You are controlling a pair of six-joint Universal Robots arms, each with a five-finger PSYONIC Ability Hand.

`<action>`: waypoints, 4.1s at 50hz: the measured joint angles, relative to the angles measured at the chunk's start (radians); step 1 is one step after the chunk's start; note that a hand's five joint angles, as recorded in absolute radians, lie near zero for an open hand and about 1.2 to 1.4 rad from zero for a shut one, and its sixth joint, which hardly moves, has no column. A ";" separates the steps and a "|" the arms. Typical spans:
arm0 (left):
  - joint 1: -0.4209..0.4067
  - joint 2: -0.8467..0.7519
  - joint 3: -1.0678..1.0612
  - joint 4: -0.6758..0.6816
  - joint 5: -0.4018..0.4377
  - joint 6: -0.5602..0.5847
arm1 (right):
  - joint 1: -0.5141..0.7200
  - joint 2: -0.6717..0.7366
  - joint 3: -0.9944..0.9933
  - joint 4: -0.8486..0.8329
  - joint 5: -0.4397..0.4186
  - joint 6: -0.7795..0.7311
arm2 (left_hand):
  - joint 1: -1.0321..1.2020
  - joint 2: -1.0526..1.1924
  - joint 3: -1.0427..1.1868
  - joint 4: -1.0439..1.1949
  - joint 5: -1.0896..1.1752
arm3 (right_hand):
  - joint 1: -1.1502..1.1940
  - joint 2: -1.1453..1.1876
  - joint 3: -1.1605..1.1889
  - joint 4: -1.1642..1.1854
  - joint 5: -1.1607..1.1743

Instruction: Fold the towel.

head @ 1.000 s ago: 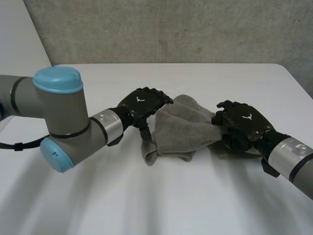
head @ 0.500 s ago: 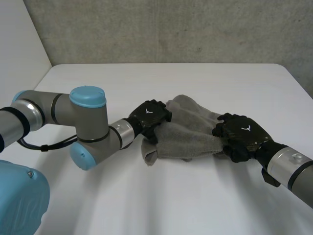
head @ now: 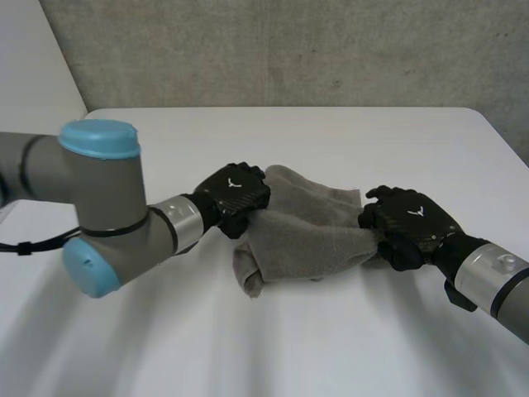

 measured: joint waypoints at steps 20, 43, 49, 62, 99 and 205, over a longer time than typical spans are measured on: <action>0.134 0.178 0.041 0.101 -0.072 -0.106 | 0.005 0.184 -0.607 0.288 -0.143 -0.370 | 0.000 0.021 0.000 0.000 0.000 | 0.000 0.000 0.000 0.000 0.009; 0.132 0.501 -0.268 0.498 -0.122 -0.267 | 0.047 -0.076 -0.469 0.032 -0.062 -0.011 | -0.078 -0.037 0.000 0.000 -0.087 | 0.000 0.046 0.000 0.000 0.019; 0.126 0.387 -0.411 0.474 -0.081 -0.208 | 0.052 -0.083 -0.317 0.044 -0.066 -0.102 | -0.940 -0.927 0.000 0.000 -0.980 | 0.000 0.049 0.000 0.000 0.019; 0.110 0.184 -0.394 0.416 -0.095 -0.144 | 0.070 -0.163 -0.158 0.069 -0.076 -0.171 | -1.009 -1.012 0.000 0.000 -1.085 | 0.000 0.049 0.000 0.000 0.019; 0.005 -0.215 0.060 0.357 -0.027 -0.007 | -0.074 -0.213 -0.018 0.390 -0.176 -0.371 | -1.009 -1.015 0.000 0.000 -1.085 | -1.039 -0.981 0.000 0.000 -1.093; 0.054 0.280 -0.354 0.210 -0.217 -0.063 | -0.266 -0.028 0.327 0.063 -0.113 -0.475 | 0.006 0.046 0.000 0.000 0.006 | -0.810 -0.767 0.000 0.000 -0.838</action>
